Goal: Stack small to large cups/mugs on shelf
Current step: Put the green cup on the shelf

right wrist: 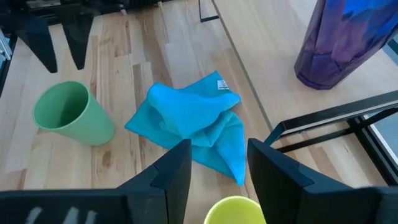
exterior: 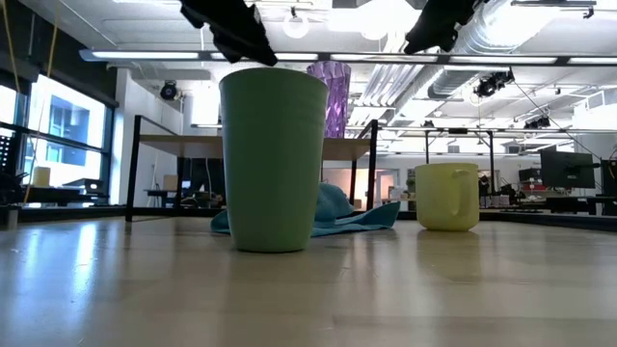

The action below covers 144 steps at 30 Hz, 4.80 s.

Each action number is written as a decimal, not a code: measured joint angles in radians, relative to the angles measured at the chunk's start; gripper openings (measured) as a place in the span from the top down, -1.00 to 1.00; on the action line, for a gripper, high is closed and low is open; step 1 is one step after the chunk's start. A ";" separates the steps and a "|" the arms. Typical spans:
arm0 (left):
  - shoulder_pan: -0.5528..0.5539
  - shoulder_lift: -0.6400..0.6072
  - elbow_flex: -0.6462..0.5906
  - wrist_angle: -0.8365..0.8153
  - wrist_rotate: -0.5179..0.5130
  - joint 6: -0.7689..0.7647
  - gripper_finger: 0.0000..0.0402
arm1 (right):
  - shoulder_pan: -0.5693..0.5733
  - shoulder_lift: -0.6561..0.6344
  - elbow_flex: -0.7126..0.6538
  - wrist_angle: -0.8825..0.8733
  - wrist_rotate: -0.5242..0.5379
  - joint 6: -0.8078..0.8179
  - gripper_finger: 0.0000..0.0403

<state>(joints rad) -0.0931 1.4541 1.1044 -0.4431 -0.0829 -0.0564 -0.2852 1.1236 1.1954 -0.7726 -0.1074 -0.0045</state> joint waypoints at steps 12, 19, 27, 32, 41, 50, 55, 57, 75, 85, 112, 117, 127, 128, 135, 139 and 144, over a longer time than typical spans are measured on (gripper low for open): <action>0.001 0.092 0.058 -0.034 -0.012 0.000 0.22 | 0.000 0.000 0.000 0.008 0.000 -0.015 0.26; 0.001 0.145 0.100 -0.058 -0.012 0.000 0.22 | 0.000 0.000 0.000 0.008 0.000 -0.015 0.26; 0.001 0.168 0.101 -0.062 -0.006 0.000 0.22 | 0.000 0.000 0.000 0.009 0.000 -0.013 0.26; 0.001 0.168 0.101 -0.062 -0.004 -0.003 0.22 | 0.000 0.000 0.000 0.014 0.000 -0.011 0.26; 0.001 0.168 0.101 -0.061 0.003 -0.004 0.22 | 0.000 0.000 0.000 0.016 -0.001 -0.013 0.26; 0.001 0.168 0.101 -0.061 0.003 -0.004 0.22 | 0.000 0.000 0.000 0.015 -0.001 -0.022 0.26; 0.001 0.168 0.101 -0.061 0.026 -0.005 0.22 | 0.000 0.000 0.000 0.016 -0.001 -0.020 0.26; 0.001 0.168 0.101 -0.061 0.028 -0.010 0.22 | 0.000 0.000 0.000 0.016 -0.001 -0.019 0.26; 0.001 0.236 0.104 -0.069 0.030 -0.027 0.22 | 0.000 0.001 0.001 0.016 -0.001 -0.004 0.26; 0.001 0.235 0.101 -0.082 0.030 -0.027 0.22 | 0.000 0.001 0.001 0.016 -0.002 -0.003 0.26; 0.022 0.235 0.101 -0.107 0.003 -0.027 0.22 | 0.000 0.001 0.001 0.014 -0.011 0.002 0.26; 0.022 0.235 0.101 -0.107 0.000 -0.029 0.22 | 0.000 0.001 0.001 0.014 -0.011 0.004 0.26; 0.022 0.235 0.101 -0.107 -0.016 -0.030 0.22 | 0.000 0.001 0.001 0.014 -0.014 0.004 0.26; 0.022 0.235 0.101 -0.106 -0.016 -0.030 0.22 | 0.000 0.001 0.001 0.014 -0.014 0.004 0.26; 0.022 0.235 0.101 -0.106 -0.016 -0.030 0.22 | 0.000 0.001 0.001 0.014 -0.014 0.004 0.26; 0.022 0.235 0.101 -0.105 -0.016 -0.030 0.22 | 0.000 0.001 0.001 0.014 -0.014 0.004 0.26; 0.022 0.232 0.125 -0.115 -0.016 -0.029 0.22 | 0.000 0.001 0.001 0.014 -0.014 0.004 0.26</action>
<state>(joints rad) -0.0715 1.6856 1.2295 -0.5586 -0.0986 -0.0856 -0.2848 1.1248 1.1961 -0.7586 -0.1211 -0.0004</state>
